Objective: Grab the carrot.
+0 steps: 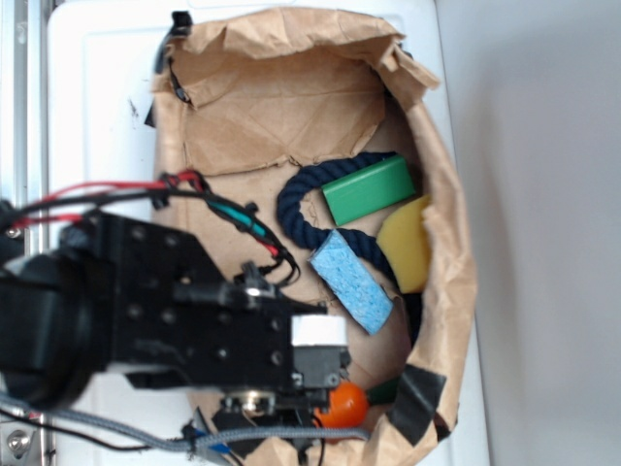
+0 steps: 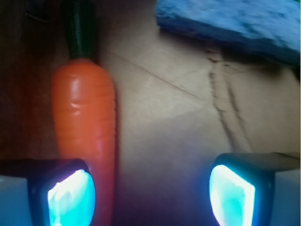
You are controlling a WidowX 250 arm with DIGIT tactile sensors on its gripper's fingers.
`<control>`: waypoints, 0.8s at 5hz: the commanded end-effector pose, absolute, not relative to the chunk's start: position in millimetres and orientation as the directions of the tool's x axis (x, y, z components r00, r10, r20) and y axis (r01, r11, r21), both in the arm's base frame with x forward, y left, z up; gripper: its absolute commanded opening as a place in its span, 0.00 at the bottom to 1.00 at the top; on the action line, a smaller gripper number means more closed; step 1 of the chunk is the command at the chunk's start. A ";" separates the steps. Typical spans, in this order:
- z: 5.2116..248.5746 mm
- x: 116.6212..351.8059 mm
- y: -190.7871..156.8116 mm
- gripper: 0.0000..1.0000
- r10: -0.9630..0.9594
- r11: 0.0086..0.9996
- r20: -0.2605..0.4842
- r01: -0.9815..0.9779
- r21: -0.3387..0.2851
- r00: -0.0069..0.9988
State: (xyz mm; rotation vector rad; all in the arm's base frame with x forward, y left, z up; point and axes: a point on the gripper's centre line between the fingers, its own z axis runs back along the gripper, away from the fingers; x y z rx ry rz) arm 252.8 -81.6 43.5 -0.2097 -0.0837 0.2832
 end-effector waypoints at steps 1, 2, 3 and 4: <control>65.0 269.3 -107.3 1.00 0.211 0.918 0.100 -0.162 -0.362 0.972; 70.5 268.5 -112.0 1.00 0.195 0.916 0.109 -0.141 -0.376 0.975; 59.3 267.2 -119.4 1.00 0.183 0.938 0.149 -0.127 -0.324 0.972; 32.7 263.7 -122.6 1.00 0.162 0.970 0.229 -0.112 -0.218 0.960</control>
